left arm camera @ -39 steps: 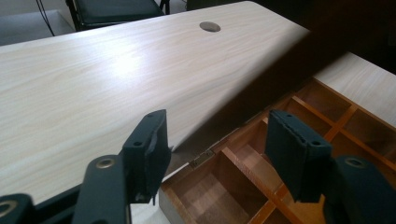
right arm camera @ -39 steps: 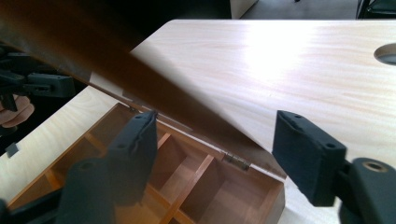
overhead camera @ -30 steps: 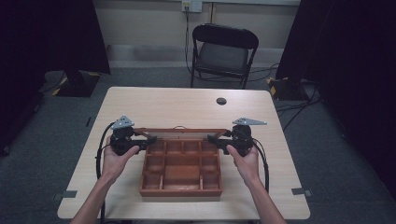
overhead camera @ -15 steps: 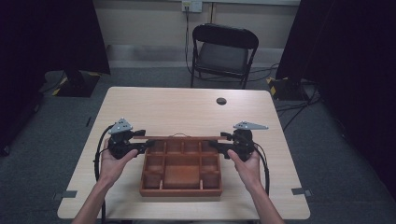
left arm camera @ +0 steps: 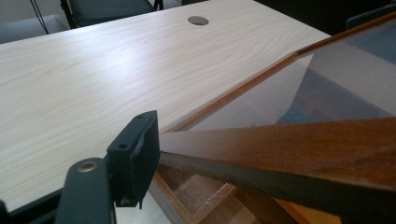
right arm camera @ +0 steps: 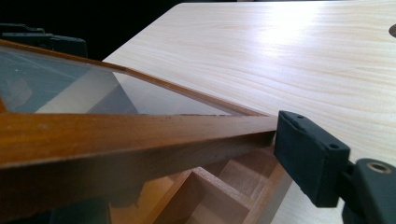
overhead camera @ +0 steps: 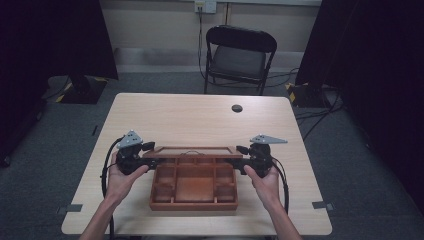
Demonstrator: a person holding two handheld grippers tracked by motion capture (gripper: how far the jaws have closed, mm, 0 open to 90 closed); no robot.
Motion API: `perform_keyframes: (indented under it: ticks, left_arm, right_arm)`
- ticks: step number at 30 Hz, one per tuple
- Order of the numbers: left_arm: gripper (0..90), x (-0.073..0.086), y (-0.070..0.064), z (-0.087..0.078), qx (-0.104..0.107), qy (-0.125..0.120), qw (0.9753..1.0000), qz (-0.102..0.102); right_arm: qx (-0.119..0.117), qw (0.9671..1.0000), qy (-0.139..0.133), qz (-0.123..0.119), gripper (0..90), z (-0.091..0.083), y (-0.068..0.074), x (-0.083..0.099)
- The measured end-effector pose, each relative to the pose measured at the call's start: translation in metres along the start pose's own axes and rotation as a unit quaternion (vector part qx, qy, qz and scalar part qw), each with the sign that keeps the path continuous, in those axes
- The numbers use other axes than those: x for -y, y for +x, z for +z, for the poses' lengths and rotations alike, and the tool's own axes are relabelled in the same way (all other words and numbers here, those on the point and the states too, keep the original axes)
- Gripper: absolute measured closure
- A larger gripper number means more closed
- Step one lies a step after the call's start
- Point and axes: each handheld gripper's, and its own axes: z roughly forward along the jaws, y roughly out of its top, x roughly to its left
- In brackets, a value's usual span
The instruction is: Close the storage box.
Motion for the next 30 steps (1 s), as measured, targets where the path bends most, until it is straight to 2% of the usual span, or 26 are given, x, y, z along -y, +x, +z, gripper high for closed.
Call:
perform_keyframes:
  ticks: [11,14,18,22,25,26,28,30]
  left_arm:
    - [27.9,0.013,0.002,0.0,-0.002,0.004,0.9998,-0.017]
    - [28.1,0.015,0.002,0.001,-0.007,0.009,0.9998,-0.017]
    - [28.1,0.018,0.002,-0.001,-0.004,0.003,0.9997,-0.023]
    - [27.3,0.021,0.002,-0.002,-0.004,0.012,0.9997,-0.019]
    - [26.8,0.023,0.002,-0.003,-0.002,0.012,0.9995,-0.029]
    - [26.7,0.024,0.003,-0.004,-0.002,0.011,0.9996,-0.026]
    - [26.6,0.025,0.002,-0.004,0.0,0.007,0.9992,-0.039]
    - [28.2,0.025,0.0,-0.003,0.0,0.013,0.9995,-0.028]
  right_arm:
    - [-0.004,1.0,0.003,0.002,27.4,-0.001,0.001,0.01]
    - [-0.002,1.0,0.001,-0.001,27.4,-0.001,0.001,0.011]
    - [0.003,1.0,-0.001,-0.003,27.3,-0.003,0.002,0.013]
    - [0.006,1.0,0.002,-0.005,26.6,-0.005,0.002,0.018]
    - [0.013,0.9999,0.002,-0.009,26.7,-0.007,0.001,0.021]
    - [0.014,0.9999,0.002,-0.006,26.6,-0.008,0.0,0.022]
    - [0.012,0.9999,0.003,-0.003,25.9,-0.009,-0.001,0.023]
    - [0.01,0.9999,0.001,0.0,25.8,-0.011,-0.001,0.025]
